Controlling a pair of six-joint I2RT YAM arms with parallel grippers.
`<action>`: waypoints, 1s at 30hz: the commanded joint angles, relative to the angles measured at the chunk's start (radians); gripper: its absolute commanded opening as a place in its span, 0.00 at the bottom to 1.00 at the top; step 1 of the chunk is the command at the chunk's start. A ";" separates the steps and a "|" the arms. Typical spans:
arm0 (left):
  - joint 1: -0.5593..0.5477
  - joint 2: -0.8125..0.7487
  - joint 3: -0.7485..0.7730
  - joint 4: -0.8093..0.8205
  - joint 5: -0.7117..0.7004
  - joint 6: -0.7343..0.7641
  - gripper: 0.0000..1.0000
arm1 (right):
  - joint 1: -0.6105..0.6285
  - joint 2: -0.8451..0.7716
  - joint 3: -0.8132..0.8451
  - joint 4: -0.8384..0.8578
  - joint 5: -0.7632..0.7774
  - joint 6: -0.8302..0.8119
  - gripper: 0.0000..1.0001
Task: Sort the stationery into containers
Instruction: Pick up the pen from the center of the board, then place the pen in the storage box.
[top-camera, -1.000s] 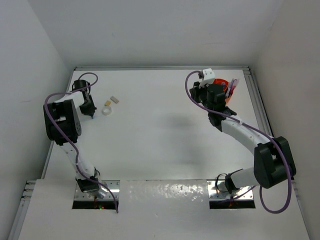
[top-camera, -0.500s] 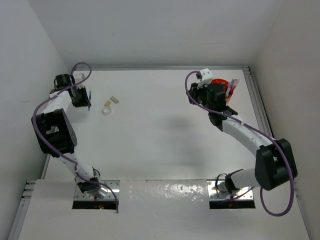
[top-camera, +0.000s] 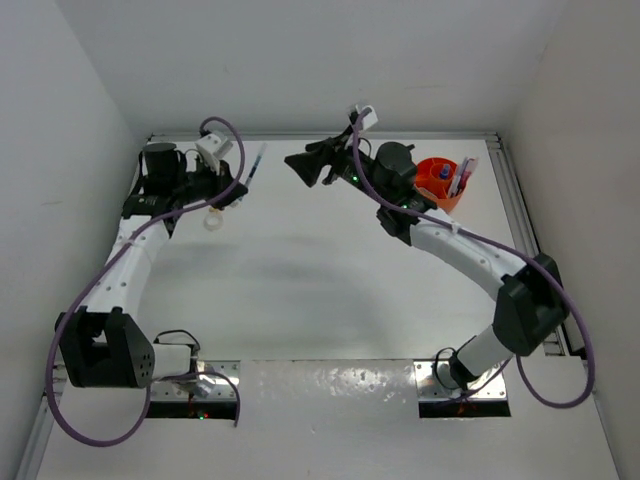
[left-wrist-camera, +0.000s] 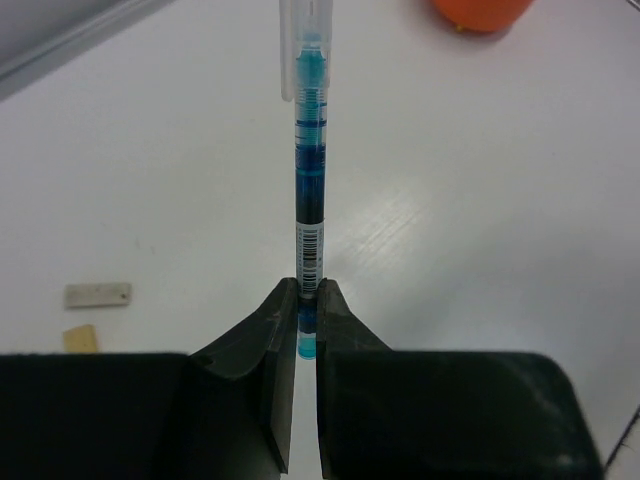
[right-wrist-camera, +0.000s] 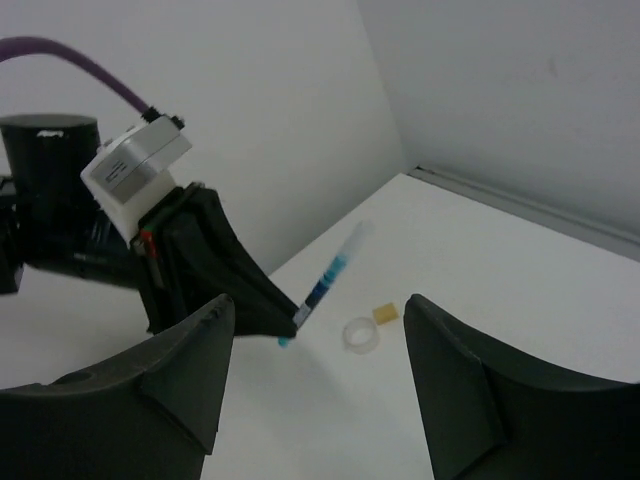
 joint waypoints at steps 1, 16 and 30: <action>-0.053 -0.062 -0.029 0.116 0.036 -0.063 0.00 | 0.041 0.080 0.049 0.137 -0.015 0.177 0.67; -0.165 -0.122 -0.093 0.176 0.025 -0.139 0.00 | 0.101 0.212 0.139 0.111 0.043 0.251 0.23; -0.176 -0.147 -0.177 0.229 -0.185 -0.215 1.00 | -0.097 -0.036 -0.036 -0.167 0.314 -0.047 0.00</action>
